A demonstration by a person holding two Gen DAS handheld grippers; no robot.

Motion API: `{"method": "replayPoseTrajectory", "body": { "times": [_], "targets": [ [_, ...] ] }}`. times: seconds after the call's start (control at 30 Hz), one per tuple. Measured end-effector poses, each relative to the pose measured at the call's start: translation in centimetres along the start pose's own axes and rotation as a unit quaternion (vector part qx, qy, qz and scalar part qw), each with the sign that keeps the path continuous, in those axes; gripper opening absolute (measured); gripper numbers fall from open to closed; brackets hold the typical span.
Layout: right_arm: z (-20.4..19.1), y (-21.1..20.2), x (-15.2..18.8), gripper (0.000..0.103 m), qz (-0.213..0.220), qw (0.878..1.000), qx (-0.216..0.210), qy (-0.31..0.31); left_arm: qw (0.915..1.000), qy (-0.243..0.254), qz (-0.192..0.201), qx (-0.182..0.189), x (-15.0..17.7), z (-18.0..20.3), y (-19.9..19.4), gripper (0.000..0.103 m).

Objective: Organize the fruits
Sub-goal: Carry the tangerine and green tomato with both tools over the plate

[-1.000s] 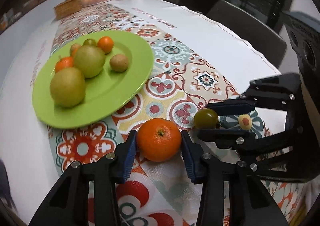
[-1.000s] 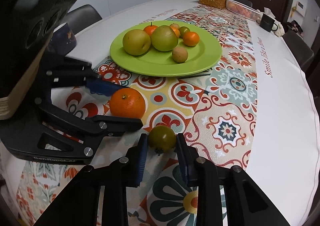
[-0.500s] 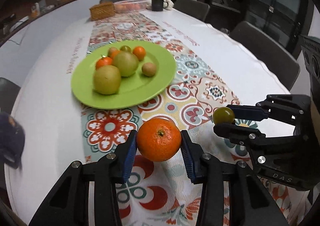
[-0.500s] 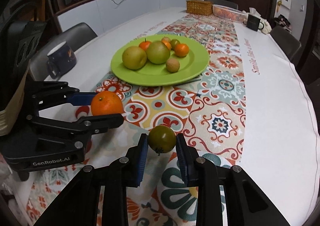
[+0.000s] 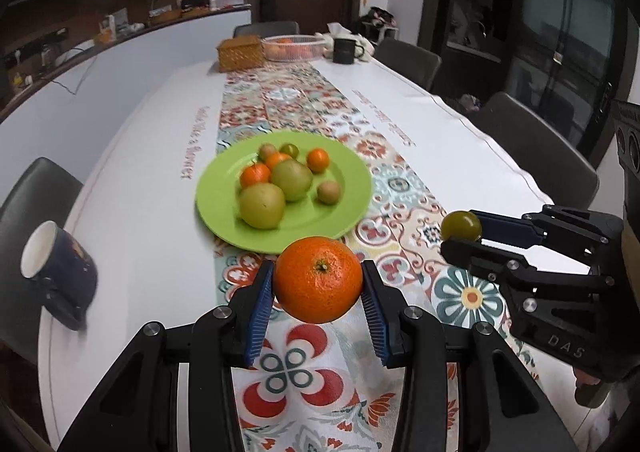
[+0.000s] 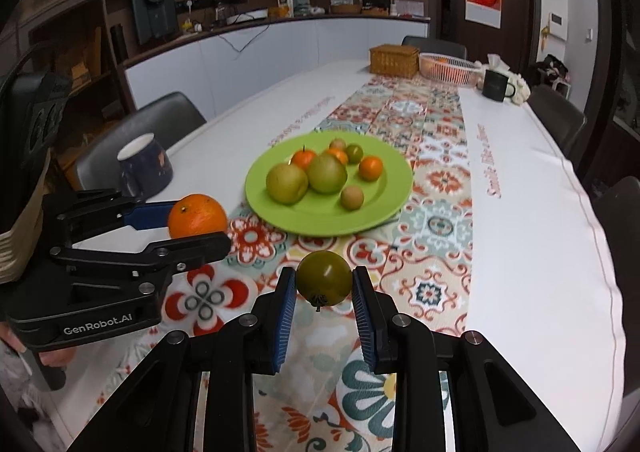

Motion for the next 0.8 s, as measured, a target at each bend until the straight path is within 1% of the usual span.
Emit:
{"method": "replayPoseTrajectory", "body": {
  "times": [0.13,0.2,0.47,0.67,0.8],
  "targets": [
    [0.3,-0.4,-1.7,0.030,0.013,1.000,0.012,0.013,0.9998,-0.013,0.002,-0.013,-1.0,-1.0,-0.7,0.042],
    [0.4,-0.4,-2.7,0.030,0.017,1.000,0.014,0.019,0.9995,-0.018,0.007,-0.026,-1.8,-1.7,-1.2,0.042],
    [0.7,0.5,-6.9,0.030,0.018,0.999,0.007,0.030,0.9991,-0.020,0.023,-0.030,-5.3,-3.6,-1.8,0.042],
    [1.6,2.2,-9.4,0.030,0.007,0.999,0.018,0.034,0.9991,-0.018,0.019,-0.034,-7.6,-5.4,-0.2,0.042],
    [2.2,3.8,-10.4,0.030,-0.004,0.999,0.027,0.031,0.9993,-0.016,0.000,-0.032,-8.6,-6.2,2.1,0.042]
  ]
}}
Point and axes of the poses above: each gripper's, at about its wrist camera, not at the fingertips, and y roughly the way its jaws point, z to its right, x to its underside, the point moved 7 cm from there along y, roughly the way its jaws point, and after that the axes turned 2 degrees about -z, right-handed, at the moved point
